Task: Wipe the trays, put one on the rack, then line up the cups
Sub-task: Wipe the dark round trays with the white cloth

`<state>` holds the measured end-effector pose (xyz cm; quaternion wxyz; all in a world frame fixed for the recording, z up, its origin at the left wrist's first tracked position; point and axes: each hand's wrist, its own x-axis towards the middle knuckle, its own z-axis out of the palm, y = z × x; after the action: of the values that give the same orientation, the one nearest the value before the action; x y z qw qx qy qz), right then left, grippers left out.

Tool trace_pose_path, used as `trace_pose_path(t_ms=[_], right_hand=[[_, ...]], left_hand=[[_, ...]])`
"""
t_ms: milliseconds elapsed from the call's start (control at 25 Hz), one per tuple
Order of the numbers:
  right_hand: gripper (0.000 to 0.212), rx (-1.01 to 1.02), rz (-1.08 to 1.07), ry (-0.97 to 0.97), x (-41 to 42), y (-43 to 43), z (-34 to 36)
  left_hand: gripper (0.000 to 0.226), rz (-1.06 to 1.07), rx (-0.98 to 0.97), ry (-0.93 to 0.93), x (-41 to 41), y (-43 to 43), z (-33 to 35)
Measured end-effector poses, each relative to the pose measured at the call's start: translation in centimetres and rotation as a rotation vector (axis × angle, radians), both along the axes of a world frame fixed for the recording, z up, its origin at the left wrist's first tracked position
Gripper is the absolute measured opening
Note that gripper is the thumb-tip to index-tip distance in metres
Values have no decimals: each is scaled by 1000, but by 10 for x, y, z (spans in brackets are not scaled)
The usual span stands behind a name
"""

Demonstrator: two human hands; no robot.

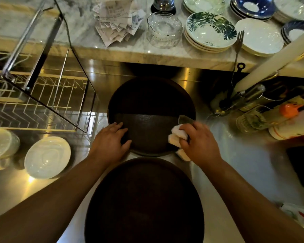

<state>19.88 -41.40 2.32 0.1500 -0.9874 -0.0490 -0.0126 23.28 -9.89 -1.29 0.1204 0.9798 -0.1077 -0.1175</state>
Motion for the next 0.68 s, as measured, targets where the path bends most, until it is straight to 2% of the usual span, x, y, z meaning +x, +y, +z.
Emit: trace_pose_path(t_ms=[200,440,520,640,680], right_hand=[[36,-125,-111,29,-40,-47,-1],[35,-160,-304,215,-88,-97,-11],[38,-182,-305,249,-95,-101,-14],[50,-350,-276,252,-85,-85,-11],[53,-335,-269,221,-78,-75,-9]], left_hand=[[58,-14,27,4,-15,2,9],[56,30,50,-18,-22,-1,9],[57,64,32,-27,-24,-3,8],[66,192,-40,-15,-27,-5,6],[70,244,-64,4,-27,-5,6]])
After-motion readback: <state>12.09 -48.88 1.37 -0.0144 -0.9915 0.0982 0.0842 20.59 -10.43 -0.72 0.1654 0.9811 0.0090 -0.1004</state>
